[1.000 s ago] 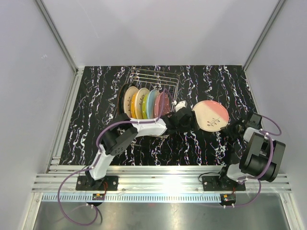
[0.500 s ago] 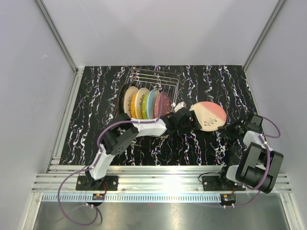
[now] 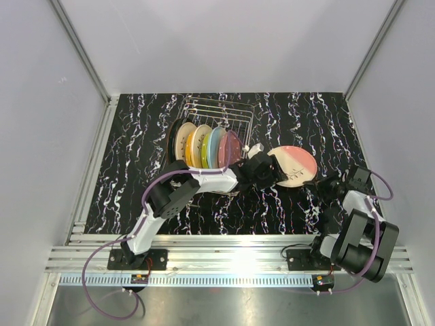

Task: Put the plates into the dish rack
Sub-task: Grab a plate with the right arm, then pass the plate from the right arm to the left

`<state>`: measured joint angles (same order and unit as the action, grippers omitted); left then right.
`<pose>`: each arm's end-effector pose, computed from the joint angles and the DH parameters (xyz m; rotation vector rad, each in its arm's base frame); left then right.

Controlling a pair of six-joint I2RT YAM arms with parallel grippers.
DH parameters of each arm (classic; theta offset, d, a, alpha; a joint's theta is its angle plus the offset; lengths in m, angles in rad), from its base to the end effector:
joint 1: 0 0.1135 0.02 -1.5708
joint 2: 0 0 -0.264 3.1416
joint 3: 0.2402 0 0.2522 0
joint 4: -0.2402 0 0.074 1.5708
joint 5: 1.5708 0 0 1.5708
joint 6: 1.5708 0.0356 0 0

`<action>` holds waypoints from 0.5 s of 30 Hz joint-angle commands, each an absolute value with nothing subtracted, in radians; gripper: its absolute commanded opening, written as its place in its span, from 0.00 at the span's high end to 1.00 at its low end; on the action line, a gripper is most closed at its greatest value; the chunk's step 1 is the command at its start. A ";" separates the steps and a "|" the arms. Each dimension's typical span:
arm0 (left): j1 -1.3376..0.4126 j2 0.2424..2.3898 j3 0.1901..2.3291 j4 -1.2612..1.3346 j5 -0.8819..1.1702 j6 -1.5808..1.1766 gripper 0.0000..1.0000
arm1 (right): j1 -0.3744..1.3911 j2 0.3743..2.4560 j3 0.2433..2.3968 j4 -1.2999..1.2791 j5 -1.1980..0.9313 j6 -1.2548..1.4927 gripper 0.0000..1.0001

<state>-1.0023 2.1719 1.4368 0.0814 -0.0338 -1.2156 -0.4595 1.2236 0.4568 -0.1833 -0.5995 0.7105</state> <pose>0.2585 -0.4024 0.1448 -0.2859 2.4755 -1.0824 0.1956 -0.0744 0.1509 1.1606 2.1958 0.8571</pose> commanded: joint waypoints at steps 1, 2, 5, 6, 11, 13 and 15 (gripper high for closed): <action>-0.986 2.197 1.447 0.078 -0.041 -1.287 0.25 | -0.460 1.164 0.471 -0.160 -0.715 0.764 1.00; -0.986 2.197 1.442 0.086 -0.041 -1.292 0.25 | -0.460 1.164 0.466 -0.146 -0.732 0.773 1.00; -0.985 2.191 1.430 0.100 -0.048 -1.307 0.25 | -0.460 1.161 0.451 -0.141 -0.739 0.778 1.00; -0.985 2.191 1.424 0.104 -0.049 -1.313 0.25 | -0.460 1.164 0.443 -0.144 -0.739 0.775 1.00; -0.973 2.186 1.411 0.143 -0.048 -1.344 0.33 | -0.460 1.151 0.422 -0.160 -0.746 0.756 1.00; -0.966 2.186 1.411 0.169 -0.040 -1.345 0.41 | -0.460 1.137 0.420 -0.167 -0.744 0.749 1.00; -0.963 2.186 1.416 0.173 -0.040 -1.345 0.44 | -0.460 1.129 0.420 -0.178 -0.746 0.742 1.00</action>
<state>-1.0000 2.1754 1.4292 0.1314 -0.0364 -1.2503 -0.4686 1.1664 0.4198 -0.1844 -0.6453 0.7513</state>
